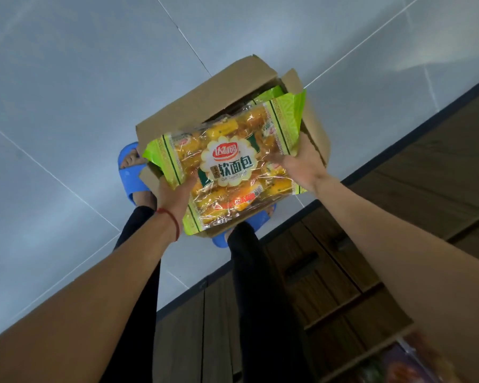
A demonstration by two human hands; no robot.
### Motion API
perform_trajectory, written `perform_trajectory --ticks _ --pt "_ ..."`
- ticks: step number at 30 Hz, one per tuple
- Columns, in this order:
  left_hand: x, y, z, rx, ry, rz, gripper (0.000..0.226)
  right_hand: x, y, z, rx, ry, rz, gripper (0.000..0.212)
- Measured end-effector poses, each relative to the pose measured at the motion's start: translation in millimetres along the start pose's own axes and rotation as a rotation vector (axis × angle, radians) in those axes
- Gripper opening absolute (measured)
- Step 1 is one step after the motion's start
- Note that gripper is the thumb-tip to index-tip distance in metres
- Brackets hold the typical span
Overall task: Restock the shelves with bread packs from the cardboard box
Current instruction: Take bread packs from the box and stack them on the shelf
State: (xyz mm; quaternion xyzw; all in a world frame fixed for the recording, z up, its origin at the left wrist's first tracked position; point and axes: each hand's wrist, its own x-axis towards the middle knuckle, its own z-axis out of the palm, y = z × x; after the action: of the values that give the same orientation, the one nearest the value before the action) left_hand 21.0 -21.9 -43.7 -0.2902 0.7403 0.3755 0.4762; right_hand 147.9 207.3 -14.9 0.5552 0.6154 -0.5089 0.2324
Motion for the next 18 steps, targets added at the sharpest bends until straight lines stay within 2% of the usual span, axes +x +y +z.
perform_trajectory --ticks 3,5,7,11,18 --pt "-19.3 24.2 -38.9 0.014 -0.041 0.077 0.052 -37.9 -13.9 9.9 0.075 -0.002 0.029 0.084" --pt "-38.4 44.0 -67.1 0.034 -0.087 0.125 0.044 -69.2 -28.6 19.2 0.116 0.014 0.024 0.094" --pt "-52.9 64.2 -99.0 0.083 -0.124 0.177 0.044 -97.2 -42.6 26.3 0.154 0.037 0.021 0.101" --pt "-93.5 110.3 -170.7 0.161 -0.183 0.231 0.056 -158.2 -80.3 37.9 0.141 0.072 -0.055 0.108" --pt "-161.8 158.7 -274.9 0.156 -0.297 0.286 0.044 -252.7 -151.9 53.8 0.097 0.059 -0.183 0.108"
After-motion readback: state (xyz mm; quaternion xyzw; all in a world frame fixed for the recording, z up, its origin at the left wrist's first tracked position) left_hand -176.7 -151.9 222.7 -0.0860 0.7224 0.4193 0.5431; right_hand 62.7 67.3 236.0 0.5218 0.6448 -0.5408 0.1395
